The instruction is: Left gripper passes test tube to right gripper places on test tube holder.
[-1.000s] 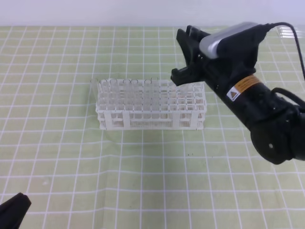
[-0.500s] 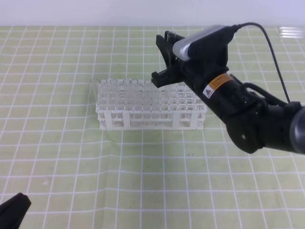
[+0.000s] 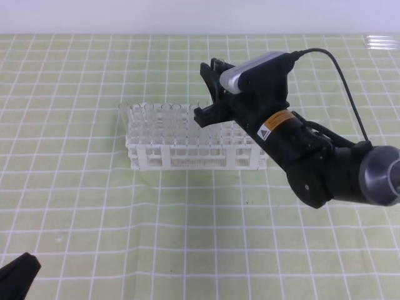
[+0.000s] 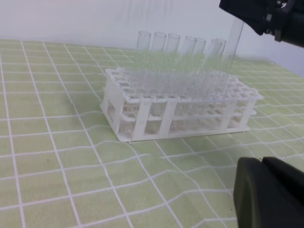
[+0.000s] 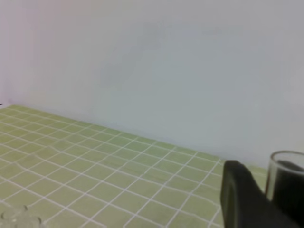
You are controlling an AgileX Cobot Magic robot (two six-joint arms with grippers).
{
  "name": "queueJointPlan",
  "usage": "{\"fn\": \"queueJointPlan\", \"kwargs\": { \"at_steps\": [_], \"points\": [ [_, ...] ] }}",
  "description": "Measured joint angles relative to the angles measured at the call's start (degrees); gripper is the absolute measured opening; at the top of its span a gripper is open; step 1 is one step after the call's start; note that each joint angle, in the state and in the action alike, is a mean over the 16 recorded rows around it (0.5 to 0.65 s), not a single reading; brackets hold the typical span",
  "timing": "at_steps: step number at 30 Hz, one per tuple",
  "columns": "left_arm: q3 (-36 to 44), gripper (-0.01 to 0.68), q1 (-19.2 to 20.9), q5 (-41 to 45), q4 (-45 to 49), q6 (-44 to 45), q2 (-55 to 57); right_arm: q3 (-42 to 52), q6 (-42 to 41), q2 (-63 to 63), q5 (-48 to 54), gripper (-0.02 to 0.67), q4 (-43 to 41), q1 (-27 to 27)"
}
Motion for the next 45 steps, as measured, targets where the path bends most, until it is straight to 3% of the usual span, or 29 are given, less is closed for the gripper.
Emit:
{"fn": "queueJointPlan", "kwargs": {
  "at_steps": [45],
  "points": [
    [-0.26, -0.002, 0.02, 0.17, -0.04, -0.05, -0.12, -1.78, -0.50, 3.97, 1.96, 0.093, 0.01, 0.00]
  ]
}}
